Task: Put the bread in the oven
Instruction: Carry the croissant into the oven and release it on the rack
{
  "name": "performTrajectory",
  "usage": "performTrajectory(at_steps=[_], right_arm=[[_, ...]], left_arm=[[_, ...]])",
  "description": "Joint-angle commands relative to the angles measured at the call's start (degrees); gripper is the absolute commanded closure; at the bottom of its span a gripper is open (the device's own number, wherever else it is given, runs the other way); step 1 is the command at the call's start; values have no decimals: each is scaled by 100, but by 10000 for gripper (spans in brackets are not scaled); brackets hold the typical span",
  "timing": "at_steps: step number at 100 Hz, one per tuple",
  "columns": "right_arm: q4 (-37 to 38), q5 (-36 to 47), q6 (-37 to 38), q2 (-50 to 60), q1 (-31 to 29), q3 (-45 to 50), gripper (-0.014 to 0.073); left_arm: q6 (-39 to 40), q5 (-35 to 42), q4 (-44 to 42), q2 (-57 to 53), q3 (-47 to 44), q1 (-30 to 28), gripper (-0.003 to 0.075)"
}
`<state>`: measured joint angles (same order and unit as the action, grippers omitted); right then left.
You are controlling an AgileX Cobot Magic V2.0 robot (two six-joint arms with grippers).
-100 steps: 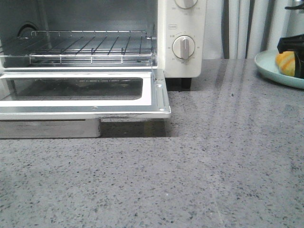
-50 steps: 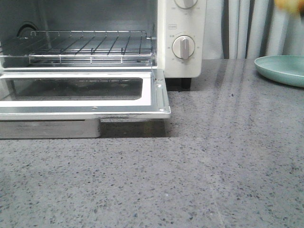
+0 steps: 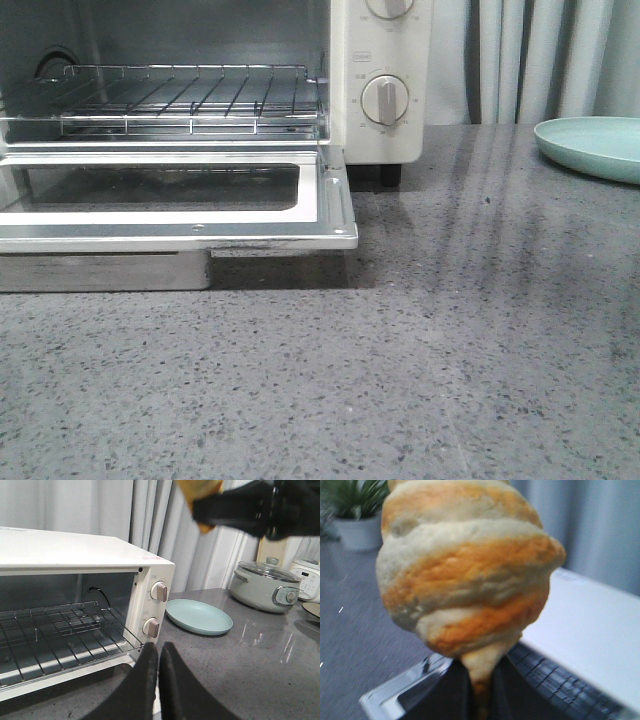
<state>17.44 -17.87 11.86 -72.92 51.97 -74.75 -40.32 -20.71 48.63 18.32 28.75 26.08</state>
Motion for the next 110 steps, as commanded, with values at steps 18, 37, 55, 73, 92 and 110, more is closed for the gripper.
performTrajectory(at_steps=[18, 37, 55, 73, 92, 110], right_arm=[[356, -202, -47, -1164, 356, -213, 662], [271, -305, -47, -1921, -206, -570, 662], [125, -396, -47, -2372, -583, -1127, 662], [109, -328, -47, -2627, -666, -1406, 662], [109, -139, 12, -2762, -666, -1406, 640], [81, -65, 120, -2813, -666, -1406, 224]], left_arm=[[-3, 289, 127, 47, 178, 5, 741], [-3, 6, 127, 47, 178, 5, 741], [-3, -264, 127, 47, 178, 5, 741], [-3, -264, 127, 47, 178, 5, 741], [-3, -264, 127, 47, 178, 5, 741], [-3, -264, 127, 47, 178, 5, 741]])
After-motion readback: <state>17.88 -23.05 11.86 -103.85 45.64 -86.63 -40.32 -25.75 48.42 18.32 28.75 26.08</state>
